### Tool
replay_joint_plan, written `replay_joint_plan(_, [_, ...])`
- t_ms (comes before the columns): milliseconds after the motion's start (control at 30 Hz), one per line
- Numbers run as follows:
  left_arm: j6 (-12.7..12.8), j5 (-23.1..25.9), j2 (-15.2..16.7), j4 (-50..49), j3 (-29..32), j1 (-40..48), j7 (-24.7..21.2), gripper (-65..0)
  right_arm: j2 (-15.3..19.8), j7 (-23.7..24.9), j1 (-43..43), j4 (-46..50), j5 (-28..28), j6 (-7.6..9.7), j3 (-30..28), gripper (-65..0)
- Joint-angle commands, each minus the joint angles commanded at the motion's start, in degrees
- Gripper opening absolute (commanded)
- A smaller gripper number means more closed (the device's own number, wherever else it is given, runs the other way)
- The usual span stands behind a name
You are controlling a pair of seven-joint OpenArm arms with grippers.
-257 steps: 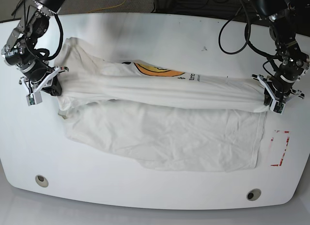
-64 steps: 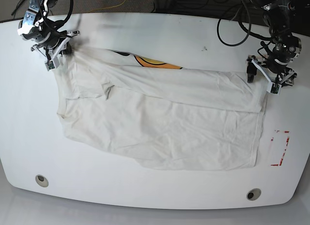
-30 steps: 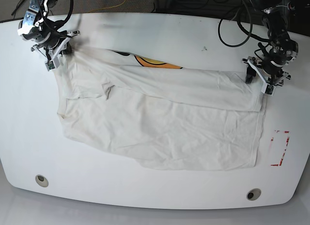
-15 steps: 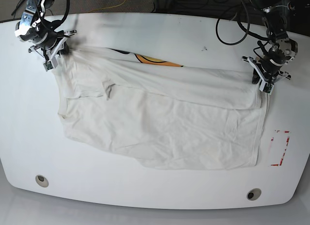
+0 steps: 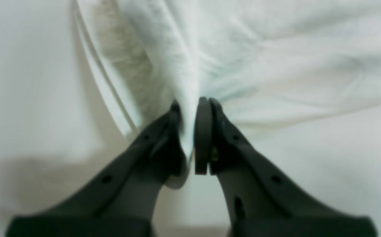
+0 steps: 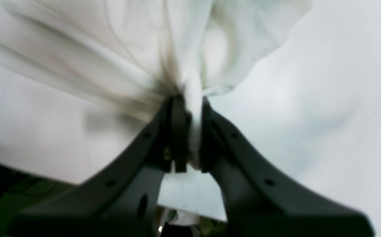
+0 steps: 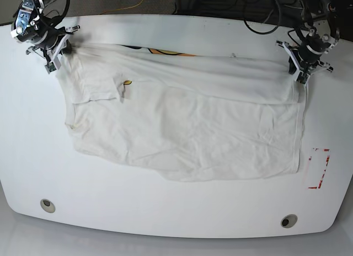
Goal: Layout the t-shirt on the table in an organized manner, then fold the t-shirt properly
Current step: 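Pull the held shirt edge with both grippers toward the robot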
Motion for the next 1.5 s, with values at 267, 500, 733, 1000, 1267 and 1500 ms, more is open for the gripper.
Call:
replay_joint_plan(267, [0.0,-0.1,0.0,3.4,0.0,6.9,0.0,-60.8,0.4,-0.4,-4.2,3.6,0.1,0.00,0.3,-64.4])
replay_joint_plan(500, [0.0,-0.2,-0.1,4.0,-0.1,12.7,1.4,-60.8,0.4,-4.4,-8.1,9.1,0.0,0.00,0.4,-64.4])
replay_joint_plan(733, [0.0,-0.3,-0.3,4.0,-3.6,14.8,2.2,-60.8,0.4,-4.5,-11.1,10.5,0.0,0.00,0.4,-64.4])
replay_joint_plan(1000, [0.0,0.3,-0.5,3.8,-6.9,11.6,2.4,-59.3,0.4,-4.5,-11.1,10.5,0.0,0.00,0.4,-64.4])
replay_joint_plan(1267, [0.0,0.2,-2.0,4.0,-6.9,8.7,4.0,-31.0,0.4,-4.5,-10.4,10.5,0.0,0.00,0.3,-64.0])
replay_joint_plan(1500, [0.0,0.2,-3.6,3.9,-6.7,7.6,4.4,-28.7,0.5,-4.6,-10.2,10.4,0.0,0.00,0.4,-62.9])
